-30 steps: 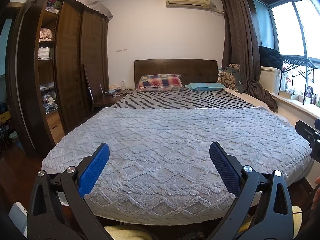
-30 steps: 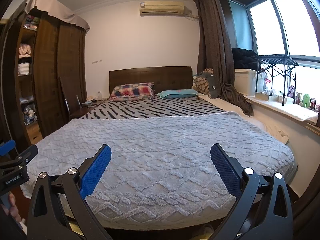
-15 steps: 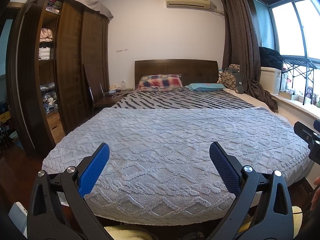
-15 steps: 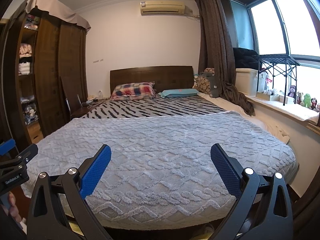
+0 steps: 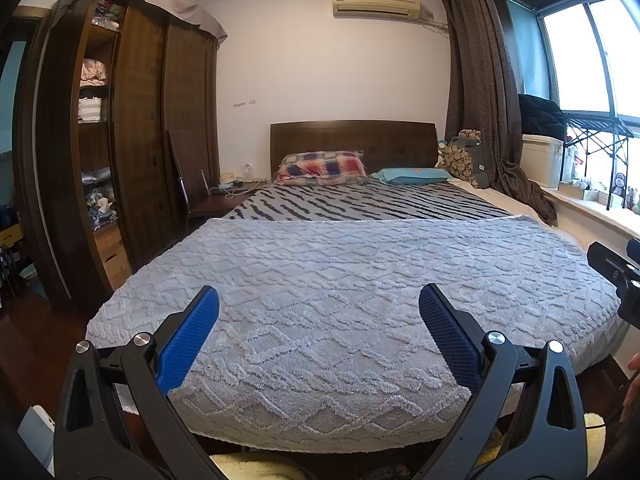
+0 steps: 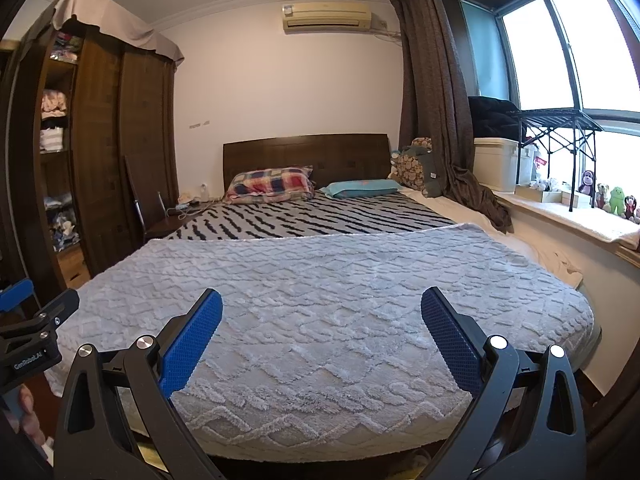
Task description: Collect trash
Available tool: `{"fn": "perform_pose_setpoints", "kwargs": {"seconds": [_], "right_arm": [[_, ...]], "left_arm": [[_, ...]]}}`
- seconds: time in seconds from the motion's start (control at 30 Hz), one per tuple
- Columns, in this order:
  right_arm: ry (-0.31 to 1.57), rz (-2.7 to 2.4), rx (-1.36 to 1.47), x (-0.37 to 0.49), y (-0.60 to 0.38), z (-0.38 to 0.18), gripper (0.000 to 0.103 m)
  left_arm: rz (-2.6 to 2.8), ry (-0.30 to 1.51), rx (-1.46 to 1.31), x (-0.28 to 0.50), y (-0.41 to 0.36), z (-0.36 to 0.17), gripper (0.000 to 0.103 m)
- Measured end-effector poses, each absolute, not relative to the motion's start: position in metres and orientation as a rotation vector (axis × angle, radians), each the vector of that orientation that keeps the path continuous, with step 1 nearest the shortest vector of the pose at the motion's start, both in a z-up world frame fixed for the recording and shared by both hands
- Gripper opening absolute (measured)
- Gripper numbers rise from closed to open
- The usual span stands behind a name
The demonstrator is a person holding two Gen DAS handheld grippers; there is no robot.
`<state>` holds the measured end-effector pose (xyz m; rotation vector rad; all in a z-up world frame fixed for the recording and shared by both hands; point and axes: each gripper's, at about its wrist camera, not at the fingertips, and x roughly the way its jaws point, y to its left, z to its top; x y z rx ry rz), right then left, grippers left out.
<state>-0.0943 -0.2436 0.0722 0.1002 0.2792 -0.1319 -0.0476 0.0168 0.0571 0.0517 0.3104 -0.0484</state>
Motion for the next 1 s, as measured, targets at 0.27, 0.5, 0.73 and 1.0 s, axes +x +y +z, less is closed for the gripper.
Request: {"fn": "perform_pose_setpoints", "kwargs": {"seconds": [0.27, 0.5, 0.73, 1.0], "right_arm": [[0.283, -0.128, 0.097, -0.0917, -0.2424, 0.0732, 0.100], [0.282, -0.126, 0.099, -0.0909, -0.2436, 0.0749, 0.100], [0.288, -0.127, 0.101, -0.0905, -0.2425, 0.0727, 0.100], [0.294, -0.123, 0.100, -0.0869, -0.2397, 0.0705, 0.100]], "left_arm": [[-0.045, 0.310, 0.056, -0.0485, 0.0165, 0.0565, 0.095], [-0.031, 0.303, 0.046, -0.0474, 0.0192, 0.0572, 0.095], [-0.023, 0.305, 0.049, -0.0463, 0.0200, 0.0573, 0.095], [0.001, 0.308, 0.047, -0.0437, 0.0201, 0.0561, 0.095]]}}
